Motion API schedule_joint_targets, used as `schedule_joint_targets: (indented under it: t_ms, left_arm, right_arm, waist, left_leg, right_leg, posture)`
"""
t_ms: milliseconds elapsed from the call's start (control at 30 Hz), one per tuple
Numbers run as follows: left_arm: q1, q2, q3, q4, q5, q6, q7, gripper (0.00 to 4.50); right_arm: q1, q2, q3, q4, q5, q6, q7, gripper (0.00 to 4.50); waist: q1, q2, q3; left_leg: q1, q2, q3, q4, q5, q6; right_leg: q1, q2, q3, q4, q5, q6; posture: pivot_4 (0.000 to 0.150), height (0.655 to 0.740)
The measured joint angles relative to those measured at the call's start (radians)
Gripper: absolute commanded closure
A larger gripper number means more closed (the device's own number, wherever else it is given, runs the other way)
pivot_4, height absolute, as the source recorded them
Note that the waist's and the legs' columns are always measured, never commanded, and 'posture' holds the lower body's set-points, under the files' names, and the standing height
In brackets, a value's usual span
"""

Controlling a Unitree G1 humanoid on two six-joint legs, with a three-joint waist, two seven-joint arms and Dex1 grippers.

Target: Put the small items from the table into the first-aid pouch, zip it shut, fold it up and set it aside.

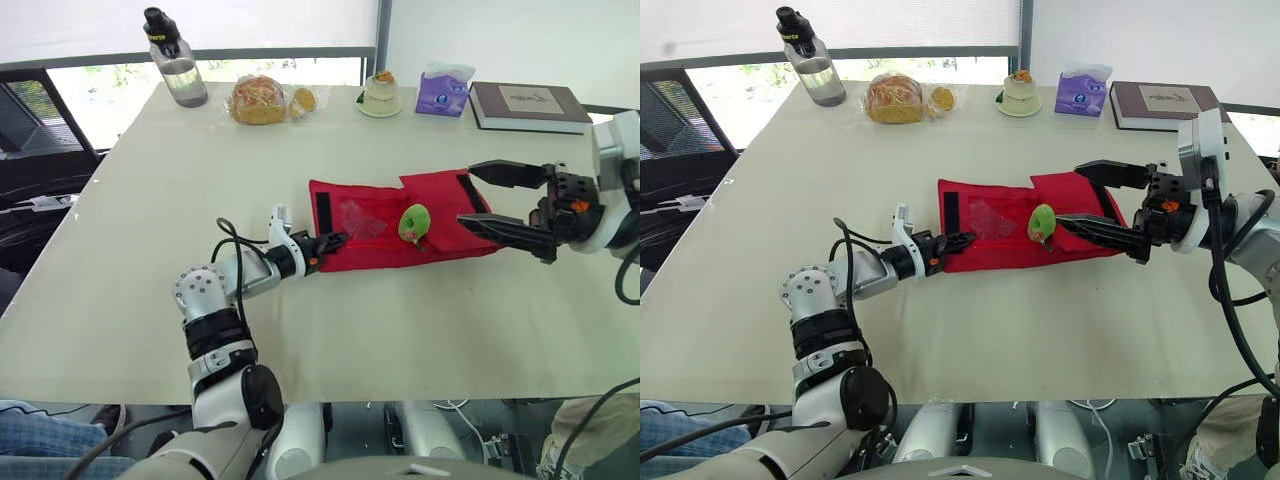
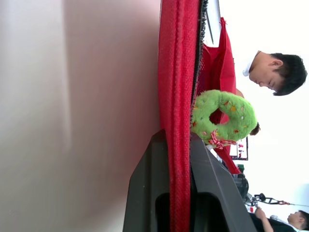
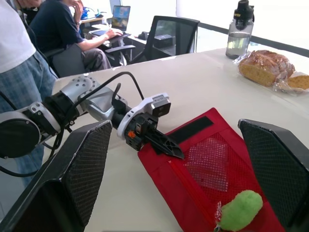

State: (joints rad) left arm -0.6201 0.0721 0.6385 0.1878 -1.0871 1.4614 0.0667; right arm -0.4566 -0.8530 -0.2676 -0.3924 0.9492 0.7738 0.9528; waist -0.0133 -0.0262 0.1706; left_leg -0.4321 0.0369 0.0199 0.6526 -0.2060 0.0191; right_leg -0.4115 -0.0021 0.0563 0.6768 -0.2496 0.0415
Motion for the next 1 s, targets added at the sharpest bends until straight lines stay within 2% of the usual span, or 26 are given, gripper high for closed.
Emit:
schedule_joint_targets:
  t_ms: [167, 200, 267, 300, 367, 400, 533, 600, 633, 667, 700, 800, 933, 1000]
  left_arm:
    - [0.027, 0.051, -0.016, -0.021, -0.025, 0.039, -0.044, 4.47]
    - [0.06, 0.136, -0.058, -0.027, -0.044, 0.075, -0.108, 4.47]
    - [0.09, 0.232, -0.087, -0.032, -0.057, 0.101, -0.173, 4.47]
    - [0.128, 0.369, -0.142, -0.039, -0.07, 0.123, -0.268, 4.47]
    - [0.16, 0.561, -0.198, -0.04, -0.068, 0.136, -0.427, 4.47]
    - [0.156, 0.67, -0.246, -0.042, -0.056, 0.122, -0.554, 4.47]
    - [0.149, 0.862, -0.415, -0.026, 0.035, -0.004, -0.86, 4.47]
    - [0.093, 0.939, -0.527, 0.051, 0.132, -0.117, -1.051, 4.47]
    - [0.075, 0.955, -0.558, 0.069, 0.16, -0.15, -1.105, 4.5]
    - [0.061, 0.966, -0.583, 0.08, 0.184, -0.175, -1.146, 4.5]
    - [0.048, 0.977, -0.613, 0.091, 0.208, -0.203, -1.191, 4.5]
    - [0.019, 1.0, -0.708, 0.102, 0.3, -0.317, -1.353, 4.5]
    - [-0.008, 1.003, -0.769, 0.131, 0.385, -0.405, -1.447, 4.5]
    - [-0.037, 1.002, -0.784, 0.142, 0.408, -0.416, -1.481, 4.5]
  right_arm:
    - [-0.004, 0.007, 0.016, 0.001, -0.003, -0.002, 0.0, 0.0]
    - [-0.007, 0.011, 0.023, 0.0, -0.006, -0.007, 0.001, 0.0]
    - [-0.007, 0.011, 0.026, 0.0, -0.012, -0.015, 0.002, 0.0]
    - [-0.004, 0.011, 0.032, 0.0, -0.025, -0.022, 0.006, 0.0]
    - [0.007, 0.01, 0.036, 0.005, -0.049, -0.037, 0.01, 0.0]
    - [0.007, 0.012, 0.049, 0.019, -0.063, -0.041, 0.013, 0.0]
    - [-0.003, 0.027, 0.114, 0.039, -0.127, -0.076, 0.022, 0.0]
    - [-0.023, 0.054, 0.213, 0.083, -0.236, -0.137, 0.029, 0.0]
    - [-0.028, 0.07, 0.245, 0.097, -0.266, -0.16, 0.034, 0.52]
    - [-0.033, 0.088, 0.271, 0.108, -0.289, -0.178, 0.039, 0.55]
    - [-0.04, 0.11, 0.297, 0.122, -0.315, -0.199, 0.043, 0.97]
    - [-0.057, 0.182, 0.382, 0.181, -0.39, -0.281, 0.074, 2.42]
    - [-0.073, 0.255, 0.454, 0.279, -0.486, -0.391, 0.104, 4.3]
    - [-0.077, 0.287, 0.512, 0.345, -0.562, -0.454, 0.112, 4.45]
  waist:
    - [-0.004, 0.0, 0.0]
    - [-0.006, 0.0, 0.0]
    - [-0.015, -0.001, 0.001]
    - [-0.025, -0.002, 0.001]
    - [-0.031, -0.002, 0.002]
    - [-0.028, -0.001, 0.002]
    - [-0.017, 0.001, 0.002]
    - [-0.015, 0.0, 0.002]
    - [-0.016, 0.0, 0.002]
    - [-0.016, 0.0, 0.002]
    - [-0.016, 0.0, 0.002]
    - [-0.017, 0.001, 0.002]
    - [-0.018, 0.0, 0.003]
    - [-0.02, 0.0, 0.003]
  left_leg:
    - [0.0, 0.0, 0.0, -0.001, 0.0, 0.0]
    - [0.0, 0.0, 0.0, -0.001, 0.0, 0.0]
    - [0.001, 0.001, 0.0, -0.002, 0.0, 0.0]
    - [0.0, 0.002, -0.001, -0.003, 0.0, 0.0]
    - [0.001, 0.002, 0.0, -0.004, 0.0, -0.001]
    - [0.001, 0.002, 0.0, -0.004, 0.0, -0.001]
    - [0.0, 0.002, 0.001, -0.003, 0.0, -0.001]
    - [0.0, 0.001, 0.003, -0.003, 0.0, 0.0]
    - [0.0, 0.001, 0.003, -0.004, 0.0, 0.0]
    - [0.0, 0.001, 0.003, -0.004, 0.0, 0.0]
    - [-0.001, 0.001, 0.003, -0.004, 0.0, 0.0]
    - [-0.002, 0.001, 0.003, -0.005, 0.0, 0.0]
    - [-0.003, 0.001, 0.003, -0.005, 0.0, 0.0]
    - [-0.003, 0.001, 0.003, -0.005, 0.0, 0.0]
  right_leg:
    - [0.0, 0.001, 0.0, 0.0, 0.0, 0.0]
    - [-0.001, 0.001, 0.0, 0.0, 0.0, 0.0]
    - [-0.001, 0.001, 0.0, 0.001, 0.0, -0.001]
    - [-0.002, 0.002, 0.0, 0.001, -0.001, -0.001]
    - [-0.003, 0.001, -0.001, 0.002, -0.002, -0.003]
    - [-0.003, 0.0, -0.001, 0.001, -0.002, -0.004]
    - [-0.003, -0.007, -0.003, 0.0, -0.004, -0.007]
    - [-0.004, -0.015, -0.008, -0.001, -0.004, -0.007]
    - [-0.004, -0.015, -0.011, -0.001, -0.004, -0.007]
    - [-0.004, -0.016, -0.012, -0.001, -0.004, -0.007]
    - [-0.004, -0.015, -0.012, -0.001, -0.004, -0.007]
    - [-0.007, -0.014, -0.013, -0.001, -0.004, -0.007]
    - [-0.006, -0.011, -0.014, 0.0, -0.003, -0.005]
    - [-0.006, -0.01, -0.015, 0.0, -0.003, -0.004]
  posture:
    - [0.15, 0.74]
    - [0.15, 0.74]
    - [0.15, 0.74]
    - [0.15, 0.74]
    - [0.15, 0.74]
    - [0.15, 0.74]
    - [0.15, 0.74]
    - [0.15, 0.74]
    - [0.15, 0.74]
    - [0.15, 0.74]
    - [0.15, 0.74]
    - [0.15, 0.74]
    - [0.15, 0.74]
    - [0.15, 0.74]
